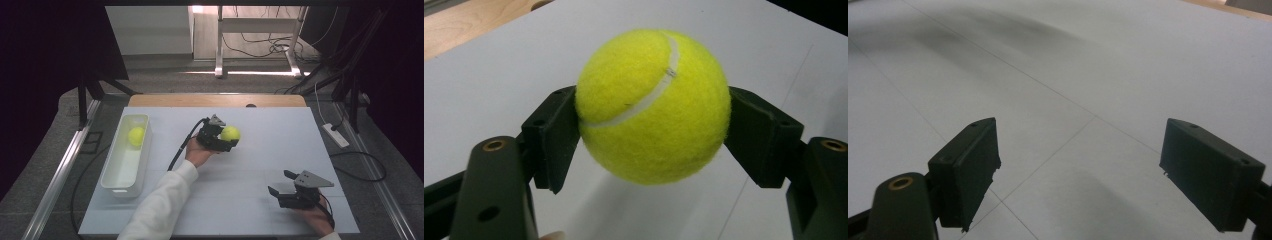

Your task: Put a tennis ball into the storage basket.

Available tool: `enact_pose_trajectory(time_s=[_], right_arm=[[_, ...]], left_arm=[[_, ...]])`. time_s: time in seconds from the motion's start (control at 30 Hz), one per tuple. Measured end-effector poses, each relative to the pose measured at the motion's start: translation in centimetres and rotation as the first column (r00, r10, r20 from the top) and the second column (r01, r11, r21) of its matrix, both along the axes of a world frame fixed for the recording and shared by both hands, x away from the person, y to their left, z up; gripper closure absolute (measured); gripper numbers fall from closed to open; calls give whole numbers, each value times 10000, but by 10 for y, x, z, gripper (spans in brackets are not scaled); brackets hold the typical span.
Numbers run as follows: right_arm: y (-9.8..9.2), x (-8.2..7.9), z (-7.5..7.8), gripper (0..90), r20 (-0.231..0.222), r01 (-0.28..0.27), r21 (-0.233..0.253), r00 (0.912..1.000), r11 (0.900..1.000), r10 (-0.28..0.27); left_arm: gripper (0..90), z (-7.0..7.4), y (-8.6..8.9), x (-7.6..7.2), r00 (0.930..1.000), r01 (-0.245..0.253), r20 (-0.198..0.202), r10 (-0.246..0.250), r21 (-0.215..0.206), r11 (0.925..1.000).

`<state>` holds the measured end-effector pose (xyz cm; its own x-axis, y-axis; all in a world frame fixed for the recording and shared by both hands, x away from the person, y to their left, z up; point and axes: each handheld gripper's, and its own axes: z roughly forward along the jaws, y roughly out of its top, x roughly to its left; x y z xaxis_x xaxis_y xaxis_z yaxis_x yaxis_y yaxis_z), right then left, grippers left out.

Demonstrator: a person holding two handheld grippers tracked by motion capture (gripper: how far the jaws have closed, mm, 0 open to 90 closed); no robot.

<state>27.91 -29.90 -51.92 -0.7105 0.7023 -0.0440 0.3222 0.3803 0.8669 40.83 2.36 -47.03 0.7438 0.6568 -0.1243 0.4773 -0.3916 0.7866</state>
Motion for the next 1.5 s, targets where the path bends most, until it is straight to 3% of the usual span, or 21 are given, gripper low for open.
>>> enact_pose_trajectory(time_s=[0.43,0.7,1.5], right_arm=[[0,-1,0,157,-34,-26,166,10000,9999,27],[3,-2,-1,157,-47,-20,-18,10000,10000,19],[5,-3,0,155,-89,-91,133,9999,9999,92]], left_arm=[[271,2,6,-21,9993,-292,252,285,246,9993],[270,4,8,-28,9994,-189,288,188,17,9998],[269,18,33,-48,9975,-450,549,448,27,9990]])
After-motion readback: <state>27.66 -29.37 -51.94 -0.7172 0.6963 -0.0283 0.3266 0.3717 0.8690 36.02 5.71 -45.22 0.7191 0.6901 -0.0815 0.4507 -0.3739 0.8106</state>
